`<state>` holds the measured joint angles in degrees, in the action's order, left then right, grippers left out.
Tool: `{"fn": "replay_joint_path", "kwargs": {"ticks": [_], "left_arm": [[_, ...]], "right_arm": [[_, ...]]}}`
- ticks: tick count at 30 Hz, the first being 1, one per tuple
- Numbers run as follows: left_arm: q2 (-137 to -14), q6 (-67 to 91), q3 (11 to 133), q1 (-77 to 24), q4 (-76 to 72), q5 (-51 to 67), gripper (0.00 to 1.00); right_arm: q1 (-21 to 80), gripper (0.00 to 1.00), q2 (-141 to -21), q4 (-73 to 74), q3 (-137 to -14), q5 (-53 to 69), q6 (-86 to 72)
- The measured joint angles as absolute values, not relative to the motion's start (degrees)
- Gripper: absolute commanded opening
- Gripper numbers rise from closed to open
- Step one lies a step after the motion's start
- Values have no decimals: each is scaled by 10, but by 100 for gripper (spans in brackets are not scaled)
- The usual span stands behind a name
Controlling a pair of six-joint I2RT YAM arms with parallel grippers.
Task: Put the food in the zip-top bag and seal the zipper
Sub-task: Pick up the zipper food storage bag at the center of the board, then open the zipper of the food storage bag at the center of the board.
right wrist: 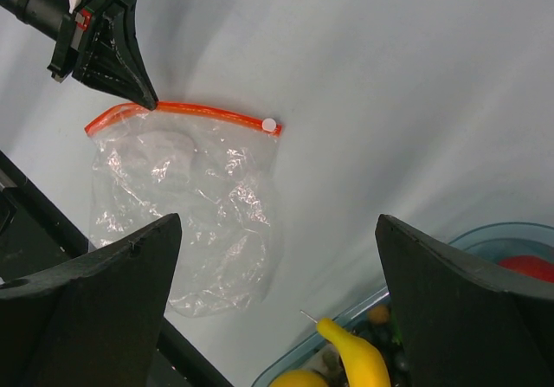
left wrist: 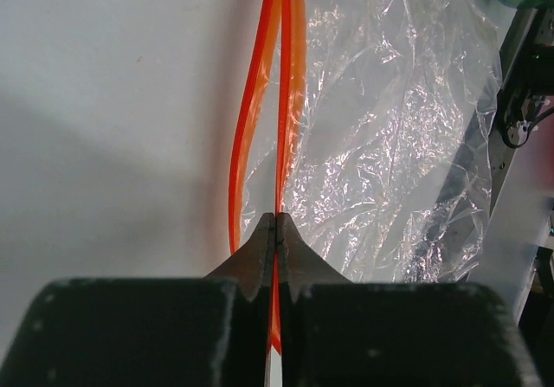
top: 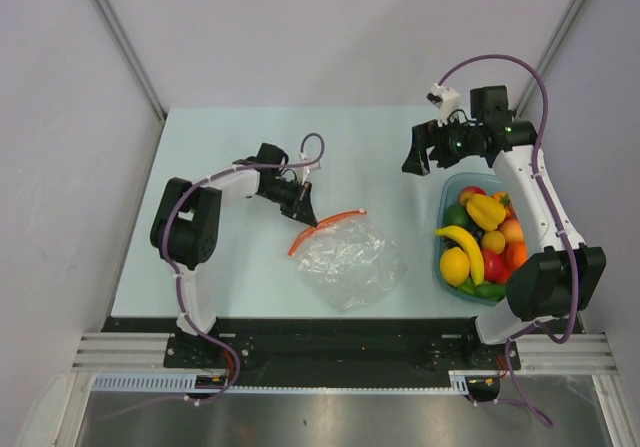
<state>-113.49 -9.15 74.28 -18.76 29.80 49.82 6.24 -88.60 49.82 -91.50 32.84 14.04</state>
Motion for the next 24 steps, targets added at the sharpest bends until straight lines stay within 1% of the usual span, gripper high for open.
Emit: {"fn": "replay_joint_path", "kwargs": {"ticks": [5, 7, 10, 17, 21, 24], "left_arm": [[-1127, -109, 747, -197, 319, 495, 0], [-1108, -137, 758, -200, 349, 487, 0], [-1060, -216, 807, -213, 414, 467, 0], [-926, -491, 958, -284, 560, 439, 0], [-891, -657, 967, -333, 642, 401, 0], [-895, -746, 956, -375, 685, 360, 0]], "right_arm": [[58, 100, -886, 498, -915, 329, 139], [53, 100, -886, 498, -915, 333, 137], [45, 100, -887, 499, -922, 341, 135], [36, 100, -899, 489, -970, 382, 113], [38, 96, -900, 480, -972, 428, 91], [49, 92, -900, 479, -971, 458, 87]]}}
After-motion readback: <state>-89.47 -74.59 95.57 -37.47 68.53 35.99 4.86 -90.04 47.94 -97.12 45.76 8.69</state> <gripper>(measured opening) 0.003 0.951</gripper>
